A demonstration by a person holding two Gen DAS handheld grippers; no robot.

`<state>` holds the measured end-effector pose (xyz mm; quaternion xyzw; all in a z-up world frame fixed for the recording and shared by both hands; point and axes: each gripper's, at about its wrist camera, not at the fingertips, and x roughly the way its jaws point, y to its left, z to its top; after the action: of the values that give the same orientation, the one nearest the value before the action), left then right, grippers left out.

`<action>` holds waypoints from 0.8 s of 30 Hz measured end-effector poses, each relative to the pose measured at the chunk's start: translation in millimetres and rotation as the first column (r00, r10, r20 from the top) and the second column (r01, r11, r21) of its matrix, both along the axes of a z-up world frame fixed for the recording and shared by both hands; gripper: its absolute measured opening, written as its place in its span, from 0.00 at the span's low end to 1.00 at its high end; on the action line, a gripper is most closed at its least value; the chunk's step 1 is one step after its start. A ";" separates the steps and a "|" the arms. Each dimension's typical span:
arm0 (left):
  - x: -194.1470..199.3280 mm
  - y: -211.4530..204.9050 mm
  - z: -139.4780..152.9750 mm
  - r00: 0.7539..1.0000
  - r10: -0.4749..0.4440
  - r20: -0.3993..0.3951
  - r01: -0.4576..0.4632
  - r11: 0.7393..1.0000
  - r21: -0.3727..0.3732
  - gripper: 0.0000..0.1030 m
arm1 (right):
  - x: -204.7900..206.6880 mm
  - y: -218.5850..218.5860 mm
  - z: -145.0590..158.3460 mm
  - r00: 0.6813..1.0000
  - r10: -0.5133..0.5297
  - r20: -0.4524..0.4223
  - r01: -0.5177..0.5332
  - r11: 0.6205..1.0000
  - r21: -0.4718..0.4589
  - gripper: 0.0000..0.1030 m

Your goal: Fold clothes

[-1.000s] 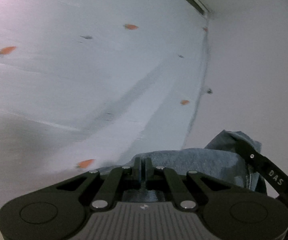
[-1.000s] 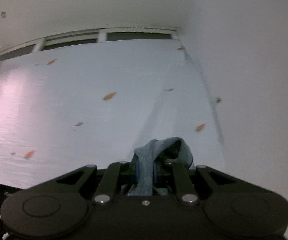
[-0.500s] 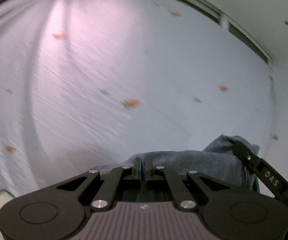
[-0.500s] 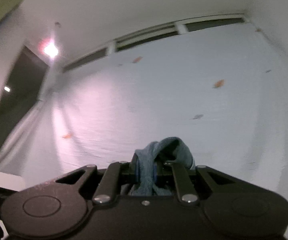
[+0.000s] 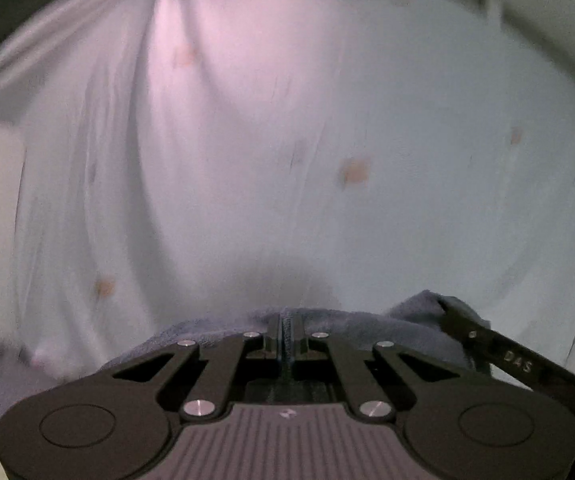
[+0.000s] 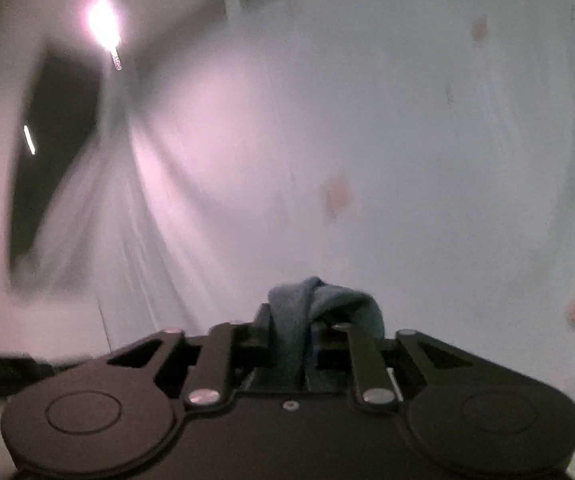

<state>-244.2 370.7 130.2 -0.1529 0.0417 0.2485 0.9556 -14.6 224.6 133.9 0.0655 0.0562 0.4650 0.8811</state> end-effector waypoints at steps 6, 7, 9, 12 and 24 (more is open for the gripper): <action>9.3 25.1 -163.7 0.849 0.047 -0.527 -0.212 0.943 -0.257 0.16 | 10.7 -27.2 -139.2 0.953 -0.258 -0.161 0.150 0.858 -0.492 0.61; 4.8 26.0 -176.9 0.820 0.047 -0.570 -0.236 0.936 -0.262 0.22 | 9.1 -38.1 -155.0 0.934 -0.297 -0.198 0.156 0.838 -0.523 0.68; -5.1 28.2 -194.9 0.779 0.048 -0.625 -0.269 0.926 -0.264 0.49 | 5.3 -60.1 -181.0 0.890 -0.352 -0.288 0.147 0.822 -0.549 0.78; -3.5 39.6 -195.8 0.771 0.049 -0.635 -0.286 0.918 -0.276 0.82 | -1.3 -78.9 -210.1 0.839 -0.399 -0.371 0.130 0.808 -0.575 0.90; 50.7 37.5 -236.5 0.682 -0.096 -0.725 -0.167 0.945 -0.283 0.91 | 12.5 -44.3 -240.6 0.846 -0.355 -0.398 0.079 0.821 -0.566 0.98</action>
<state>-193.5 408.2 -106.3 -0.1977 0.4561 0.2969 0.8153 -2.1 180.3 -106.7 -0.0589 0.3935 0.2921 0.8697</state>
